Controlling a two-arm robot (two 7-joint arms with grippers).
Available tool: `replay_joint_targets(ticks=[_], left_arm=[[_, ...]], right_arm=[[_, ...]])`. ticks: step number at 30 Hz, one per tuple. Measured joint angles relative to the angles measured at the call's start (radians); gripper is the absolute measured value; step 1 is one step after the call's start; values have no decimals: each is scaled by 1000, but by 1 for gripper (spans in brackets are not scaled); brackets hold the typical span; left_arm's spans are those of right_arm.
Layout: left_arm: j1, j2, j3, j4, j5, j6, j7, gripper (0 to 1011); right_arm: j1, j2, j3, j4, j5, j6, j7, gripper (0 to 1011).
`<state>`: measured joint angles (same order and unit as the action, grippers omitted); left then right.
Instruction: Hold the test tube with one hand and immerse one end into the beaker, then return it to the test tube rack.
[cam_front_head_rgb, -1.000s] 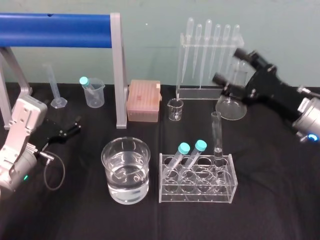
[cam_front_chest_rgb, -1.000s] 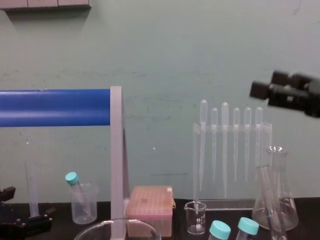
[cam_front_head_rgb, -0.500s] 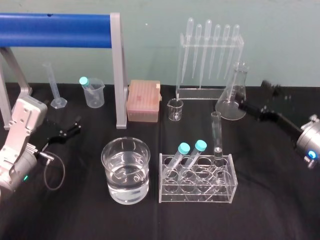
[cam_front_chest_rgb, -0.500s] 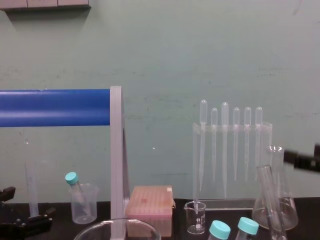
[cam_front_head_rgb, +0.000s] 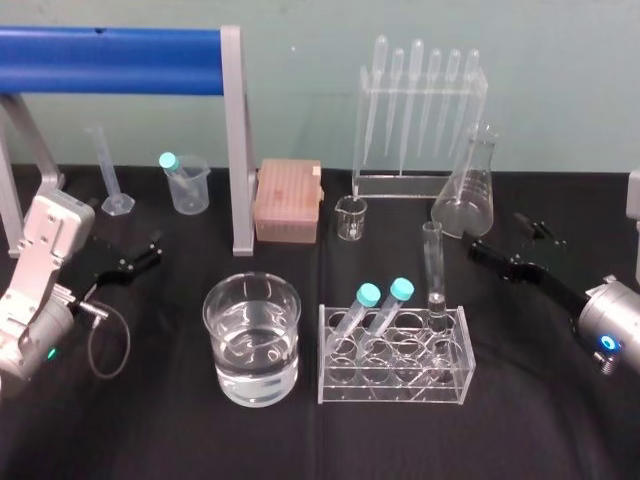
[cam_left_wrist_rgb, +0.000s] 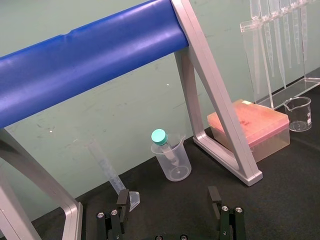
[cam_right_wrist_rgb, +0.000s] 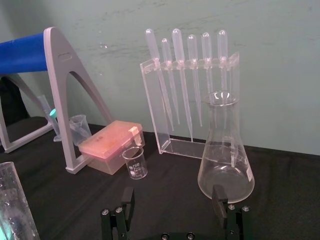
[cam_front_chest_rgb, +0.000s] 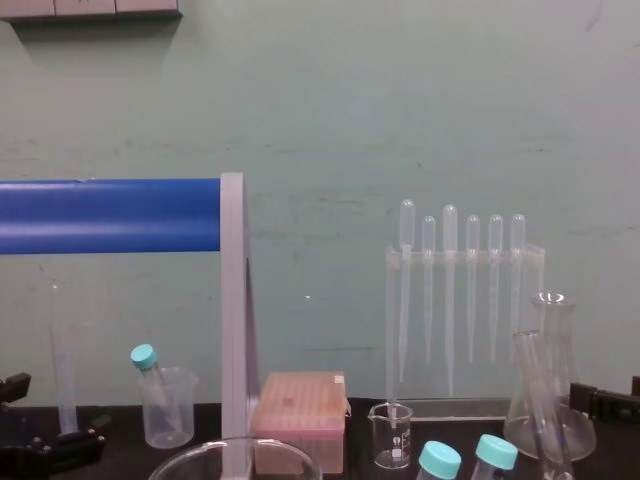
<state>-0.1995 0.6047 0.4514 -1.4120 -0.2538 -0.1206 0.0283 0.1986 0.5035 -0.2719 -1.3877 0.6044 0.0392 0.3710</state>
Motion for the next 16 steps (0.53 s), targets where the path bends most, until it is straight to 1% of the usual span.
replay_joint_targets(ticks=[16], left_arm=[[0,0,0,0,0,0,0,1000]], right_arm=[[4,3,-3,-2,0,0,0,1000]])
